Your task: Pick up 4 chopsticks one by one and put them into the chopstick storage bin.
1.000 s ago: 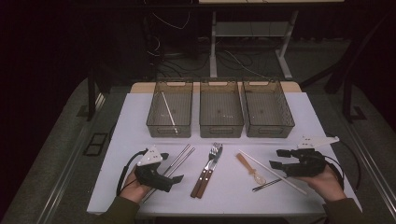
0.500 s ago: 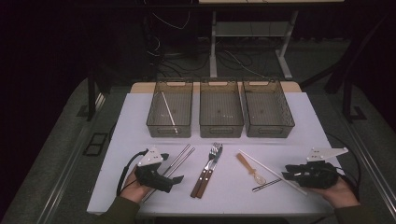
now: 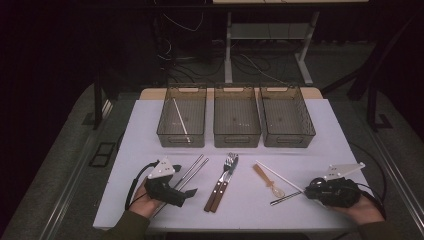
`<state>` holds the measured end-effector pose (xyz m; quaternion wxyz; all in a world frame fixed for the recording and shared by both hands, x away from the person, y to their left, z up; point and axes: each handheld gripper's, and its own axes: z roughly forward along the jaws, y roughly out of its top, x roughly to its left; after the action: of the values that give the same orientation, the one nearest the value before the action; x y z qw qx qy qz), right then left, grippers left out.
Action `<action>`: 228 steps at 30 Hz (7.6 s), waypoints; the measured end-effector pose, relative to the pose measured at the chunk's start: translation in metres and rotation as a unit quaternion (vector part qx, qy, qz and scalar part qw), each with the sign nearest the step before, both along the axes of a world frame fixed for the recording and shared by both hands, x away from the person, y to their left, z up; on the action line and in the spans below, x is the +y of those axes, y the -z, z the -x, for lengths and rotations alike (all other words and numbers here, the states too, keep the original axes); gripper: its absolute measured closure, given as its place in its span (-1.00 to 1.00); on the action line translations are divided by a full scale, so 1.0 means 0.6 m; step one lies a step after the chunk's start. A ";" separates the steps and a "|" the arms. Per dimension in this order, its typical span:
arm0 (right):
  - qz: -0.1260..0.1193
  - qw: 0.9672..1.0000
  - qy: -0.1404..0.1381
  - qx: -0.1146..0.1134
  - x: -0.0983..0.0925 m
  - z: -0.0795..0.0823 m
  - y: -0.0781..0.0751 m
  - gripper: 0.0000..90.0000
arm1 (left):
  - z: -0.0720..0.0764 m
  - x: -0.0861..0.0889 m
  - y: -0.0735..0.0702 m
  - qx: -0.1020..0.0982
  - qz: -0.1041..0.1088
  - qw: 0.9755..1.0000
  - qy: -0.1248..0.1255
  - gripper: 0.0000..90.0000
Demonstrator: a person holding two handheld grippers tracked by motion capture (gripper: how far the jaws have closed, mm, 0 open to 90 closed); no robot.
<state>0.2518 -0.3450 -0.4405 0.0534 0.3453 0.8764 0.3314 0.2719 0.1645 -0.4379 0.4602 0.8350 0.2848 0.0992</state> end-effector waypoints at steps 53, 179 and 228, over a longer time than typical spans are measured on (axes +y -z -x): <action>-0.082 0.995 0.018 -0.051 -0.012 -0.010 -0.060 0.87 | 0.001 -0.006 0.002 0.001 -0.004 1.000 0.007 -0.98; -0.044 0.991 0.063 -0.108 0.567 -0.402 -0.122 0.87 | -0.005 0.003 -0.006 -0.011 0.022 0.999 -0.025 -0.95; -0.107 0.988 0.024 -0.105 0.358 -0.241 -0.134 -0.72 | -0.002 0.000 -0.002 -0.010 -0.004 1.000 -0.023 -0.94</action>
<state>0.3964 -0.1305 -0.3598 0.1156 0.3329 0.8168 0.4568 0.2732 0.1643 -0.4367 0.4577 0.8288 0.2988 0.1195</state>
